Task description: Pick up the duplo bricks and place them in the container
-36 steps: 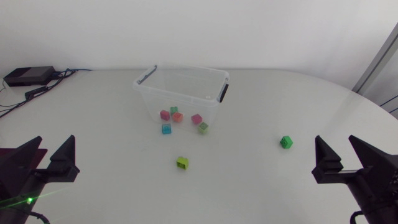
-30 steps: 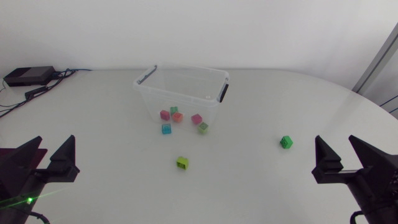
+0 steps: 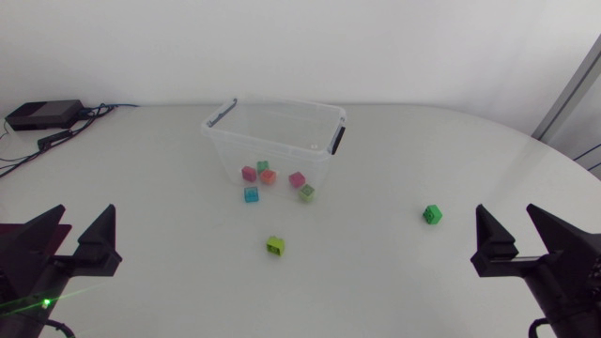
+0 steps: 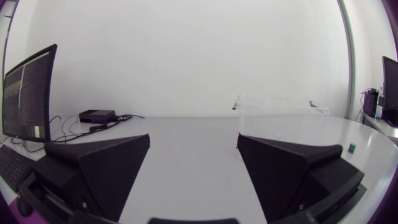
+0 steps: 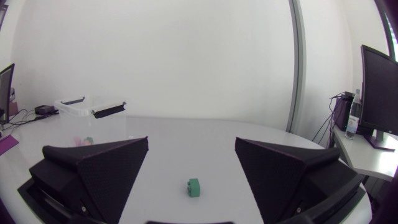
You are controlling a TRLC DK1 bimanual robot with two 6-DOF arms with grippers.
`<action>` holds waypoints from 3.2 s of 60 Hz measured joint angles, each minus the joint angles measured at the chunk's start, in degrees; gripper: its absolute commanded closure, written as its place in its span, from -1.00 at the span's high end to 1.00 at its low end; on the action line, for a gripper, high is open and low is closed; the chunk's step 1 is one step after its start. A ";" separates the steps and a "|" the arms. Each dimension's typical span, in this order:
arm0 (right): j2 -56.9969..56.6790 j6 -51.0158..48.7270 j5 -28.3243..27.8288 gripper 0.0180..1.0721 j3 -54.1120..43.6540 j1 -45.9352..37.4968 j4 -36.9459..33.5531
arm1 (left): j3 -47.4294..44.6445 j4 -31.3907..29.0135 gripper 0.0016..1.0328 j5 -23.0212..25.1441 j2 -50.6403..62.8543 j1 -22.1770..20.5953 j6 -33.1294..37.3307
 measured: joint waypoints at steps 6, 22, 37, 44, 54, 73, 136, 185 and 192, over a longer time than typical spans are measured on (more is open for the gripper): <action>0.00 0.00 0.00 0.92 0.00 0.00 0.02 | 0.00 0.00 0.91 0.00 0.00 -0.33 1.22; 0.02 0.04 0.02 0.92 0.35 0.96 -0.04 | 1.81 -3.21 0.89 0.00 0.02 -0.31 1.44; 9.57 0.46 0.04 0.92 8.59 1.51 -0.04 | 11.02 -5.53 0.89 0.00 7.37 -0.33 1.42; 16.74 1.46 0.00 0.92 13.57 1.55 -0.94 | 15.69 -6.03 0.86 0.00 15.32 -0.81 1.40; 27.47 2.38 0.02 0.92 20.09 1.49 -3.10 | 23.04 -7.39 0.86 0.00 29.59 -3.28 1.36; 42.66 3.67 -4.20 0.92 27.17 -2.99 -7.85 | 38.36 -16.98 0.85 5.18 57.29 -6.69 3.37; 86.64 -10.40 -8.63 0.81 48.22 -8.02 -20.81 | 52.57 -23.04 0.76 18.64 93.57 -17.70 37.68; 102.92 -9.09 3.82 -0.39 54.14 -1.16 -17.57 | 54.16 -23.06 0.49 30.18 99.30 -20.85 53.31; 103.21 -8.85 4.39 -0.45 54.14 -1.14 -17.81 | 54.16 -23.23 0.49 32.04 99.84 -20.85 55.56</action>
